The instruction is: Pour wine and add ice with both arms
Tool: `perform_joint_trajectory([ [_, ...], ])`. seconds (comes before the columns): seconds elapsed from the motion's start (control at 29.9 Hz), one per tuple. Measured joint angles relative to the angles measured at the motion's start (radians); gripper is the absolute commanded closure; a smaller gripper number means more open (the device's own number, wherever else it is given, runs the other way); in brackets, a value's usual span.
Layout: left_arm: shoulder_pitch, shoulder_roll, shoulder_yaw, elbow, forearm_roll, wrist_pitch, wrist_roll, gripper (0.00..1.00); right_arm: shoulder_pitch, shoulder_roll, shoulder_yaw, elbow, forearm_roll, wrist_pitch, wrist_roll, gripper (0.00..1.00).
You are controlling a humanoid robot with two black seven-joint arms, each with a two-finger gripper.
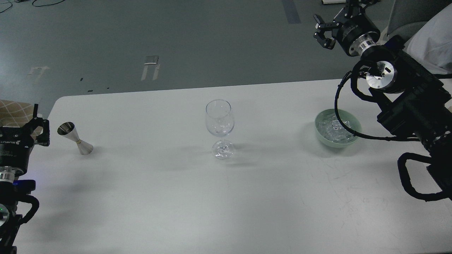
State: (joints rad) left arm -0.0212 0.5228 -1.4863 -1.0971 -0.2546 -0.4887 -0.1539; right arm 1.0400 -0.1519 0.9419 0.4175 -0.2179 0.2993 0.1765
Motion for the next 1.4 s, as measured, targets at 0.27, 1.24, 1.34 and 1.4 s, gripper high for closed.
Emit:
perform_joint_trajectory([
  [0.27, -0.106, 0.005, -0.01, 0.154, -0.004, 0.0, 0.12, 0.11, 0.0, -0.001, 0.0, 0.0, 0.0, 0.0, -0.001, 0.0],
  [1.24, -0.136, -0.04, -0.073, 0.156, -0.011, 0.094, 0.088, 0.07, 0.0, -0.004, -0.001, -0.001, 0.0, 0.001, -0.002, 0.0],
  [1.34, -0.134, -0.041, -0.07, 0.156, -0.009, 0.083, 0.09, 0.0, 0.0, -0.005, 0.0, -0.001, 0.0, 0.001, -0.002, 0.0],
  [1.4, -0.133, -0.041, -0.064, 0.156, -0.005, 0.061, 0.091, 0.01, 0.0, -0.007, 0.0, 0.0, 0.0, 0.001, -0.002, 0.0],
])
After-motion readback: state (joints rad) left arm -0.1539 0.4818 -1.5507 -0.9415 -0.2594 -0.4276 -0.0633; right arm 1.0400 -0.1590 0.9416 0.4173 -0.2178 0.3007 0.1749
